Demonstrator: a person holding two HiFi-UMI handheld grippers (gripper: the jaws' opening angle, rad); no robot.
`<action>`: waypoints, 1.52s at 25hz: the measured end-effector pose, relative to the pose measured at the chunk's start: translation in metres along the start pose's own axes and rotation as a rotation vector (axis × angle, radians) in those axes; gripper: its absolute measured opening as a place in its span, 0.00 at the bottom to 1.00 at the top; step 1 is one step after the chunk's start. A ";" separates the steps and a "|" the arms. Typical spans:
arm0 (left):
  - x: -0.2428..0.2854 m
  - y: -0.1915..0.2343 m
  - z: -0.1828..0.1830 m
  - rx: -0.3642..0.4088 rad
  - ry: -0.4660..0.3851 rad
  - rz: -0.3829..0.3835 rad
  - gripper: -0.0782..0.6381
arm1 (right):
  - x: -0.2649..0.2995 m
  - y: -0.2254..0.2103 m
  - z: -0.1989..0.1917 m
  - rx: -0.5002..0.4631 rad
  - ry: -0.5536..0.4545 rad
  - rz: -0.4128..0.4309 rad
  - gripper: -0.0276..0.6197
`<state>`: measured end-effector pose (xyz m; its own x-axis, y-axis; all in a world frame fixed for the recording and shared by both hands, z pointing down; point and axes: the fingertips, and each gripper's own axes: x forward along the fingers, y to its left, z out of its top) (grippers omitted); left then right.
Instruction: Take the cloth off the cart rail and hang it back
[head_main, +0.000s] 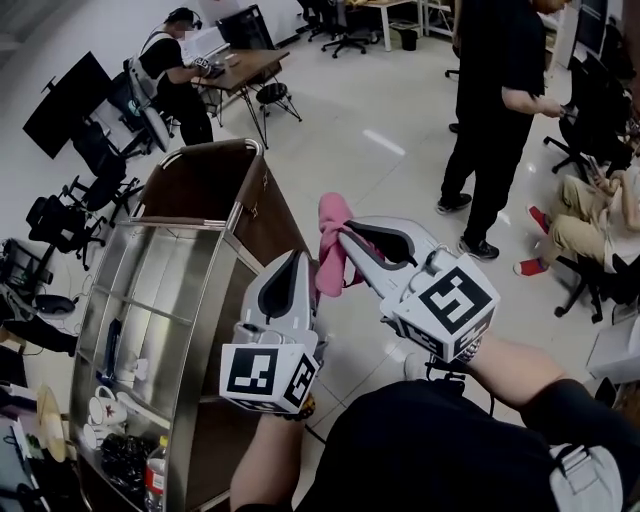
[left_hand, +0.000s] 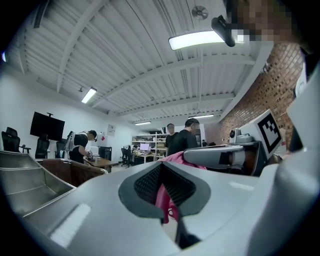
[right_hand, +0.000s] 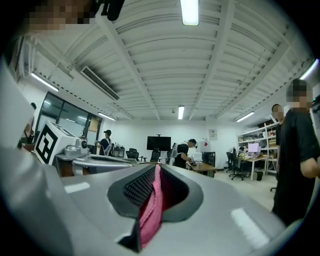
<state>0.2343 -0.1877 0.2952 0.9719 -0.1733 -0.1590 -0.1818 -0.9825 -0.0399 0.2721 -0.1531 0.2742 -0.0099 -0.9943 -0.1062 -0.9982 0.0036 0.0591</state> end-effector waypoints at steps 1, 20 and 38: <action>0.009 -0.003 -0.001 0.000 0.005 0.016 0.11 | -0.001 -0.010 0.001 0.002 -0.004 0.012 0.09; 0.142 -0.015 -0.022 0.021 0.026 0.222 0.11 | 0.013 -0.152 -0.008 0.022 -0.048 0.239 0.09; 0.204 0.096 -0.045 0.020 -0.011 0.302 0.11 | 0.138 -0.198 -0.032 0.008 -0.055 0.319 0.09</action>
<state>0.4217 -0.3208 0.3038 0.8719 -0.4565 -0.1771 -0.4652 -0.8852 -0.0085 0.4702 -0.2941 0.2799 -0.3255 -0.9356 -0.1368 -0.9446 0.3155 0.0901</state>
